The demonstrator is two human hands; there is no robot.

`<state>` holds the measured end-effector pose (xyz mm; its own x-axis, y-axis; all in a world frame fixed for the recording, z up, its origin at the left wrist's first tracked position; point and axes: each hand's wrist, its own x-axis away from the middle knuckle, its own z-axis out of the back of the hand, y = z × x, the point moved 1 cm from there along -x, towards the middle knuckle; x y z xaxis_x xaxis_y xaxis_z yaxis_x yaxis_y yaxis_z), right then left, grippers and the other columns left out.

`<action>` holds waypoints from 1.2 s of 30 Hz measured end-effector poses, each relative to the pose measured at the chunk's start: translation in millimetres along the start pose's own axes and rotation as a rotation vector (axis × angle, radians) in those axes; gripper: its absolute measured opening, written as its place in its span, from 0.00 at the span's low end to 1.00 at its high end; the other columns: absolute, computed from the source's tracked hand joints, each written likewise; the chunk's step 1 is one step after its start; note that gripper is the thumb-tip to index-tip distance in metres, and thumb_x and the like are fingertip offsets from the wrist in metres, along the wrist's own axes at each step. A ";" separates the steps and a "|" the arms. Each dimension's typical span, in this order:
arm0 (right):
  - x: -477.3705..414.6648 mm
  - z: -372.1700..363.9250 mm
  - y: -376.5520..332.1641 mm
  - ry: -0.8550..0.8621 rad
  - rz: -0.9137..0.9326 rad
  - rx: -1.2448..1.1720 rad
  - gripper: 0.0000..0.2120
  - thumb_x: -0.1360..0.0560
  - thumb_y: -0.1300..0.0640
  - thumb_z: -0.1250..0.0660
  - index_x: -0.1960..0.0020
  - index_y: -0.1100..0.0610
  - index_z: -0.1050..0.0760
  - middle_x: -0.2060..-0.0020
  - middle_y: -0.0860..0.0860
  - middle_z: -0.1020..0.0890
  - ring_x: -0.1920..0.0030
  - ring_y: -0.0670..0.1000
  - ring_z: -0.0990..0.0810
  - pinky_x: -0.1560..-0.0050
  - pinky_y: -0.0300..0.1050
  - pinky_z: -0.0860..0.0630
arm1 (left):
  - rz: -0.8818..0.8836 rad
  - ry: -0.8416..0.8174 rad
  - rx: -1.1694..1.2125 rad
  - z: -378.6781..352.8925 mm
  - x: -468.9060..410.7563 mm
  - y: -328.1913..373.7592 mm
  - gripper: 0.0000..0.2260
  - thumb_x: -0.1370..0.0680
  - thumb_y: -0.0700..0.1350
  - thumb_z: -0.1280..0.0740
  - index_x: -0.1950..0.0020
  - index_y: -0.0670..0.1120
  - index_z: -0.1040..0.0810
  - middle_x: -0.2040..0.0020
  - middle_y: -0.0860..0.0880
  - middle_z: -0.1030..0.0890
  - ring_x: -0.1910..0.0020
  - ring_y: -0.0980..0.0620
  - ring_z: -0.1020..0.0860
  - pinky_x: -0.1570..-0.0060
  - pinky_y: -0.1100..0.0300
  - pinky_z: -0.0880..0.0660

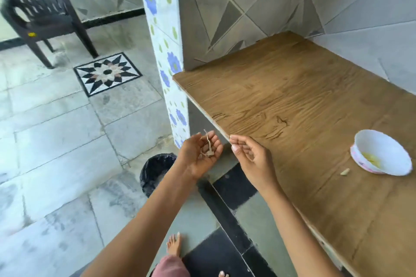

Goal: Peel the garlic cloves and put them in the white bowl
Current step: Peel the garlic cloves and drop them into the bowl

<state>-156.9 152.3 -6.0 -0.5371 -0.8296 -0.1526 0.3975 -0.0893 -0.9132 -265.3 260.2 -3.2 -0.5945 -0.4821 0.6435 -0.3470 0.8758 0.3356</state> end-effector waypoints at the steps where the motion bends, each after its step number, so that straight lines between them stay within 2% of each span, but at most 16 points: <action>1: -7.7 -17.2 -0.2 -0.045 0.000 0.003 0.10 0.24 0.62 0.34 0.43 0.56 0.21 0.51 0.45 0.18 0.50 0.39 0.21 0.50 0.28 0.27 | -0.033 0.022 0.021 14.2 -2.8 14.2 0.19 0.19 0.44 0.47 0.60 0.38 0.22 0.67 0.43 0.20 0.67 0.48 0.21 0.58 0.57 0.22; 4: -35.6 -77.7 5.1 -0.158 -0.009 0.018 0.11 0.24 0.65 0.35 0.43 0.58 0.21 0.51 0.46 0.18 0.51 0.36 0.22 0.52 0.26 0.29 | -0.091 0.108 0.060 58.4 -14.2 62.5 0.16 0.19 0.43 0.46 0.59 0.38 0.23 0.67 0.43 0.21 0.67 0.48 0.22 0.53 0.56 0.26; 8: -77.4 -171.7 29.1 -0.244 -0.105 0.078 0.10 0.24 0.64 0.34 0.45 0.60 0.20 0.52 0.49 0.17 0.56 0.39 0.21 0.54 0.27 0.27 | -0.093 0.245 0.037 122.9 -56.1 124.3 0.13 0.20 0.40 0.46 0.59 0.39 0.24 0.68 0.44 0.22 0.65 0.48 0.25 0.56 0.58 0.27; 11: -107.1 -239.3 63.0 -0.288 -0.221 0.112 0.08 0.24 0.63 0.34 0.47 0.60 0.20 0.55 0.50 0.17 0.62 0.33 0.23 0.57 0.24 0.29 | -0.048 0.348 -0.021 171.8 -103.8 164.4 0.11 0.21 0.38 0.44 0.60 0.40 0.24 0.71 0.46 0.22 0.70 0.51 0.24 0.58 0.60 0.27; 13: -122.5 -287.0 100.8 -0.333 -0.314 0.132 0.08 0.24 0.63 0.35 0.47 0.59 0.20 0.56 0.51 0.17 0.62 0.35 0.23 0.56 0.27 0.28 | -0.034 0.424 -0.045 215.6 -149.6 183.0 0.10 0.22 0.38 0.43 0.61 0.40 0.25 0.71 0.47 0.23 0.71 0.52 0.25 0.60 0.62 0.27; 15: -134.2 -331.6 151.4 -0.387 -0.395 0.161 0.08 0.23 0.61 0.35 0.46 0.57 0.20 0.53 0.52 0.17 0.57 0.42 0.21 0.51 0.36 0.25 | 0.005 0.478 -0.062 263.5 -203.8 189.2 0.11 0.21 0.38 0.43 0.61 0.42 0.26 0.71 0.48 0.24 0.72 0.53 0.26 0.64 0.63 0.28; 18: -141.0 -389.8 244.4 -0.418 -0.495 0.201 0.08 0.24 0.60 0.35 0.47 0.56 0.20 0.53 0.51 0.17 0.52 0.48 0.19 0.46 0.45 0.23 | 0.102 0.513 -0.126 345.0 -295.1 177.1 0.13 0.20 0.38 0.47 0.64 0.45 0.31 0.71 0.49 0.30 0.73 0.54 0.33 0.68 0.65 0.35; 21: -142.0 -438.1 334.8 -0.475 -0.553 0.264 0.09 0.23 0.61 0.37 0.46 0.55 0.20 0.53 0.51 0.17 0.51 0.49 0.20 0.47 0.41 0.25 | 0.172 0.538 -0.215 419.4 -383.1 153.2 0.15 0.20 0.37 0.48 0.66 0.46 0.36 0.68 0.49 0.39 0.72 0.54 0.41 0.72 0.63 0.41; 24: -138.0 -471.2 405.6 -0.512 -0.592 0.293 0.10 0.23 0.61 0.38 0.45 0.56 0.21 0.55 0.49 0.20 0.52 0.48 0.22 0.49 0.40 0.26 | 0.235 0.592 -0.230 477.8 -453.3 127.2 0.14 0.19 0.40 0.47 0.64 0.44 0.32 0.66 0.48 0.35 0.73 0.54 0.35 0.75 0.66 0.36; 26: -130.5 -488.8 444.1 -0.523 -0.596 0.285 0.10 0.22 0.60 0.38 0.45 0.56 0.21 0.53 0.50 0.19 0.51 0.48 0.22 0.49 0.39 0.26 | 0.265 0.548 -0.218 502.7 -486.5 109.8 0.14 0.18 0.50 0.45 0.47 0.41 0.26 0.53 0.47 0.27 0.59 0.50 0.25 0.60 0.60 0.26; 27: -124.6 -496.4 460.3 -0.522 -0.602 0.284 0.10 0.22 0.61 0.39 0.45 0.56 0.20 0.51 0.50 0.18 0.51 0.48 0.22 0.48 0.39 0.26 | 0.275 0.521 -0.209 512.9 -496.4 102.1 0.19 0.18 0.55 0.46 0.36 0.44 0.29 0.45 0.48 0.26 0.49 0.48 0.24 0.53 0.55 0.25; 29: -119.2 -504.9 474.4 -0.467 -0.593 0.254 0.12 0.21 0.60 0.41 0.43 0.57 0.21 0.47 0.51 0.18 0.47 0.49 0.21 0.45 0.39 0.27 | 0.247 0.469 -0.131 520.0 -502.4 94.8 0.22 0.18 0.57 0.50 0.27 0.49 0.38 0.37 0.48 0.28 0.43 0.45 0.25 0.52 0.49 0.25; 30: -116.7 -509.2 479.1 -0.432 -0.584 0.230 0.13 0.20 0.60 0.42 0.41 0.57 0.22 0.46 0.51 0.18 0.45 0.48 0.22 0.44 0.38 0.28 | 0.239 0.445 -0.079 526.4 -504.5 89.3 0.23 0.17 0.56 0.52 0.25 0.49 0.41 0.34 0.47 0.29 0.39 0.44 0.26 0.48 0.48 0.26; 32: -113.6 -518.5 478.4 -0.389 -0.600 0.151 0.15 0.19 0.57 0.43 0.36 0.56 0.25 0.43 0.47 0.21 0.42 0.44 0.24 0.43 0.30 0.31 | 0.254 0.433 -0.020 527.3 -499.7 85.1 0.23 0.17 0.54 0.54 0.23 0.48 0.43 0.26 0.46 0.36 0.28 0.44 0.36 0.34 0.46 0.38; 34: -111.8 -532.1 471.1 -0.428 -0.653 -0.036 0.18 0.18 0.54 0.46 0.30 0.54 0.31 0.37 0.43 0.27 0.36 0.39 0.31 0.38 0.25 0.39 | 0.266 0.421 -0.012 522.2 -498.8 79.4 0.23 0.17 0.53 0.54 0.25 0.46 0.39 0.25 0.45 0.38 0.26 0.44 0.38 0.32 0.48 0.39; 36: -104.7 -549.5 478.0 -0.586 -0.645 -0.104 0.22 0.18 0.48 0.50 0.25 0.52 0.41 0.27 0.45 0.38 0.27 0.41 0.44 0.28 0.34 0.48 | 0.218 0.432 -0.070 506.6 -492.6 86.0 0.22 0.17 0.51 0.52 0.27 0.44 0.35 0.27 0.45 0.34 0.28 0.45 0.35 0.34 0.51 0.37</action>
<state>-319.5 499.3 -634.1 -0.1543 -0.7868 0.5976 0.0634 -0.6115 -0.7887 -369.7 561.0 -639.9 -0.2871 -0.2462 0.9257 -0.1893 0.9619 0.1971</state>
